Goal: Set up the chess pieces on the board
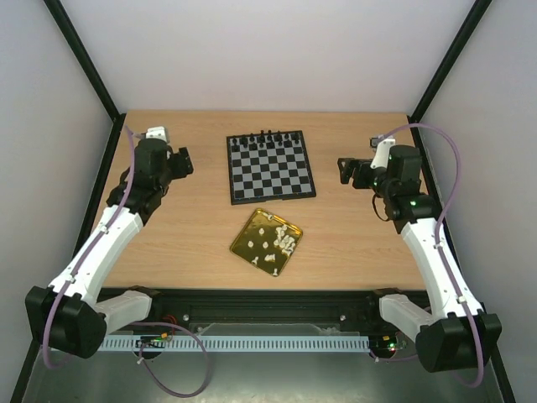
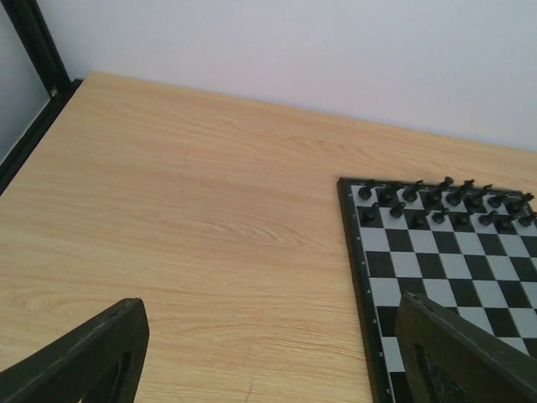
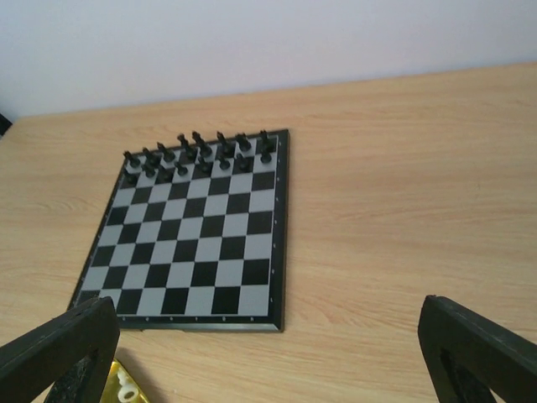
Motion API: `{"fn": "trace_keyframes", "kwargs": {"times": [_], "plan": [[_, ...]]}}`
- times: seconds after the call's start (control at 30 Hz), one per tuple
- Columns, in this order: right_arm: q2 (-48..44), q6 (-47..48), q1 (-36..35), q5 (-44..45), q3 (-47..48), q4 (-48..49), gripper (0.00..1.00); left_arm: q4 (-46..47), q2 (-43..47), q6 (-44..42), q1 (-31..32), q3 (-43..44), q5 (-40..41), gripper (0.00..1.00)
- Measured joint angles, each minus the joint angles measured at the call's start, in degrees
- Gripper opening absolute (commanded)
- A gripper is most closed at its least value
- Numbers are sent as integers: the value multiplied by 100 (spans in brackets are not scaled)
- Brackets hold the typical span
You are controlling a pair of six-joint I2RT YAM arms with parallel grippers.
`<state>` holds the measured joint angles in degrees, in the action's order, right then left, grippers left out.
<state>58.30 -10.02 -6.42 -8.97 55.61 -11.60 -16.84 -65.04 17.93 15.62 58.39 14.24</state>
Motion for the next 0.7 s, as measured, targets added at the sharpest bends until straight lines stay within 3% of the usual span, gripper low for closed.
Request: {"fn": "trace_keyframes", "kwargs": {"times": [0.17,0.27,0.4,0.57,0.7], "plan": [[317,243,166,-240,-101,-11,98,396,13,173,-114,-463,-157,72],[612,540,262,-463,-101,-33,93,501,33,256,0,-713,-258,68],[1014,1150,334,-804,-122,-153,78,496,37,345,295,-868,-428,67],[1429,2264,260,-1102,-275,-483,65,341,37,365,664,-887,-743,73],[1641,3309,-26,-1115,-662,-695,63,254,83,431,796,-1005,-852,83]]}}
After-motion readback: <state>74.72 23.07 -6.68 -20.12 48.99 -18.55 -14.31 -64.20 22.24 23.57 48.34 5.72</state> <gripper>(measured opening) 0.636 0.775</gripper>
